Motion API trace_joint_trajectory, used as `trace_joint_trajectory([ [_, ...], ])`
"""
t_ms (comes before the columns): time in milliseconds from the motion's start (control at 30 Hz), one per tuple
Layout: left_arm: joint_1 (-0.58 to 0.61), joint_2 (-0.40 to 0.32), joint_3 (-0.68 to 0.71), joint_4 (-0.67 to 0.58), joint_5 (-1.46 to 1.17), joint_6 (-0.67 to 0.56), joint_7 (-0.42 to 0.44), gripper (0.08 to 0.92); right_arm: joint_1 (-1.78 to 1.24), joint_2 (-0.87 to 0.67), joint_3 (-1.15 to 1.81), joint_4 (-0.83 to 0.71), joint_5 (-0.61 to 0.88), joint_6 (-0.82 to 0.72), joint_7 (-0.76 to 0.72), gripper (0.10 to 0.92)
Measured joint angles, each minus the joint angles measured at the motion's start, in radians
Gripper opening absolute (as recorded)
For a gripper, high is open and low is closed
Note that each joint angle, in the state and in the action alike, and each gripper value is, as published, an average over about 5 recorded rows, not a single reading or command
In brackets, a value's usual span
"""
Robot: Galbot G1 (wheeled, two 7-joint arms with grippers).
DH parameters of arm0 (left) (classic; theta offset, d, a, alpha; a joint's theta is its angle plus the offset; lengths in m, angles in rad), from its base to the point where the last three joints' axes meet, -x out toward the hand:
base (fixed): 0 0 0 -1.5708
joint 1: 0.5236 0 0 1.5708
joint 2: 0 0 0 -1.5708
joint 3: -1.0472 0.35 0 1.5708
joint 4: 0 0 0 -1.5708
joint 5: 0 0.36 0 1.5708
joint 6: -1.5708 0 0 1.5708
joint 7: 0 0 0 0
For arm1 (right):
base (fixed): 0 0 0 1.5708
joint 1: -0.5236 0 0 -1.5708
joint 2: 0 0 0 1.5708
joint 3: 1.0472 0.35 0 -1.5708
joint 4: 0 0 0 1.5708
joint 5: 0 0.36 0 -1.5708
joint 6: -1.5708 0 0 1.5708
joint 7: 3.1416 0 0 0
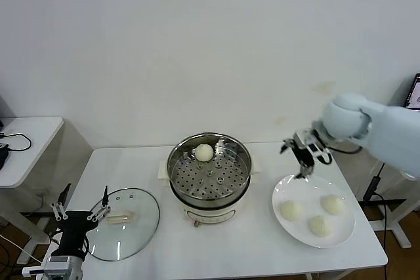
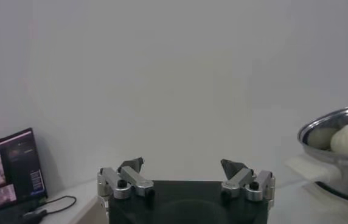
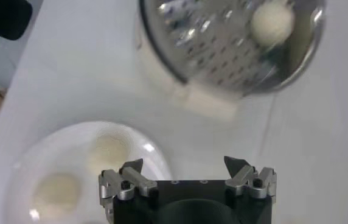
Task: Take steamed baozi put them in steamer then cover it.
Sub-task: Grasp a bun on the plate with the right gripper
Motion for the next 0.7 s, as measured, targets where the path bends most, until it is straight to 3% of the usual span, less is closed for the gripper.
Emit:
trace_joint_trajectory([
  [700,0.013,-0.008,-0.004,0.014,0.011,0.004,0.000,0.823,-0.495,-0.038,0.297,-0.072,-0.186,-0.013,0.019,0.823],
])
